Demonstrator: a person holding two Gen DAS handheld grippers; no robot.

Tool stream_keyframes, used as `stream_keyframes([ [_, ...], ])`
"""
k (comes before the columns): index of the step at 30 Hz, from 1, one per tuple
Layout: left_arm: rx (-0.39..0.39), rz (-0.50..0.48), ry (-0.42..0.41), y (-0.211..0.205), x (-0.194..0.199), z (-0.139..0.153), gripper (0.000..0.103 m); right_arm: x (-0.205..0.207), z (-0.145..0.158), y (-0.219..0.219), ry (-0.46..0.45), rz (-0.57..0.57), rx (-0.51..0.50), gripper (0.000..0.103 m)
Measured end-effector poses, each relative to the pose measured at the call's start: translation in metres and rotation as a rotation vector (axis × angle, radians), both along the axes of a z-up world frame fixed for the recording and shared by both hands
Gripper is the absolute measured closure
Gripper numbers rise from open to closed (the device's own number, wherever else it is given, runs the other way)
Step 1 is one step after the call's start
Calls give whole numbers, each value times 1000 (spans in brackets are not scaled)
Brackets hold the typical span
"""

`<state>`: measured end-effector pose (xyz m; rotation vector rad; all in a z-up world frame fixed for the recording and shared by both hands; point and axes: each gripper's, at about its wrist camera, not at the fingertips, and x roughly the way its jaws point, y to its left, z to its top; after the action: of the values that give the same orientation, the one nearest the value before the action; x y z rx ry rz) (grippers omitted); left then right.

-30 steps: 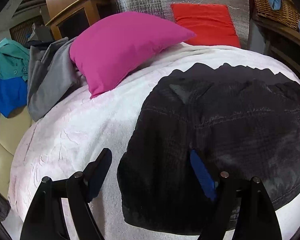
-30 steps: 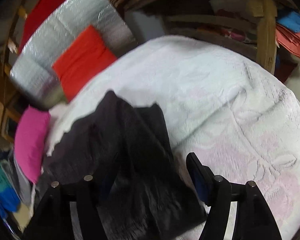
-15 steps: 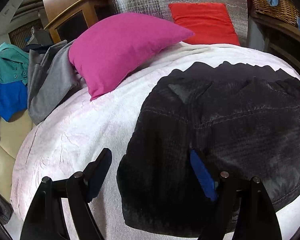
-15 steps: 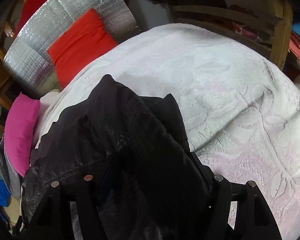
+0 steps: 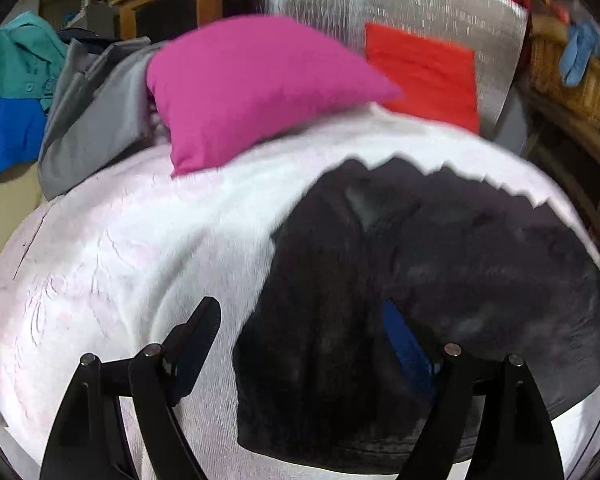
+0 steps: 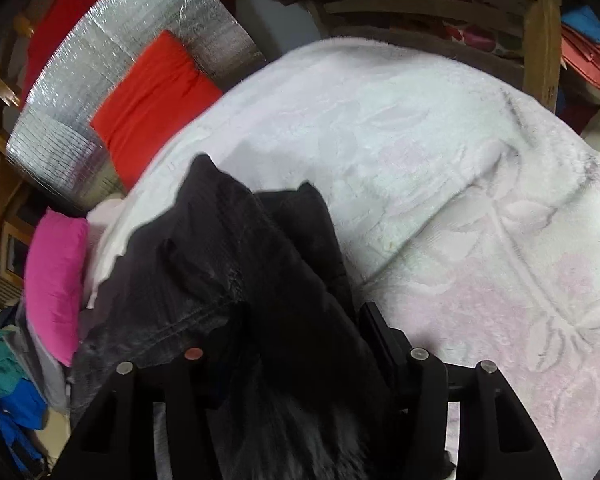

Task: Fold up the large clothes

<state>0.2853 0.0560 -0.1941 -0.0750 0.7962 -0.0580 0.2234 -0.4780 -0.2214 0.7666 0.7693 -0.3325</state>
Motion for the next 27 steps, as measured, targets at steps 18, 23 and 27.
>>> stream_keyframes([
  [18, -486, -74, 344, 24, 30, -59, 16, -3, -33, -23, -11, 135, 276, 32],
  [23, -438, -107, 289, 9, 28, -50, 16, 7, -34, -7, -27, 165, 244, 32],
  [27, -471, -108, 226, 8, 28, -43, 20, 13, -24, 10, -28, 191, 151, 52],
])
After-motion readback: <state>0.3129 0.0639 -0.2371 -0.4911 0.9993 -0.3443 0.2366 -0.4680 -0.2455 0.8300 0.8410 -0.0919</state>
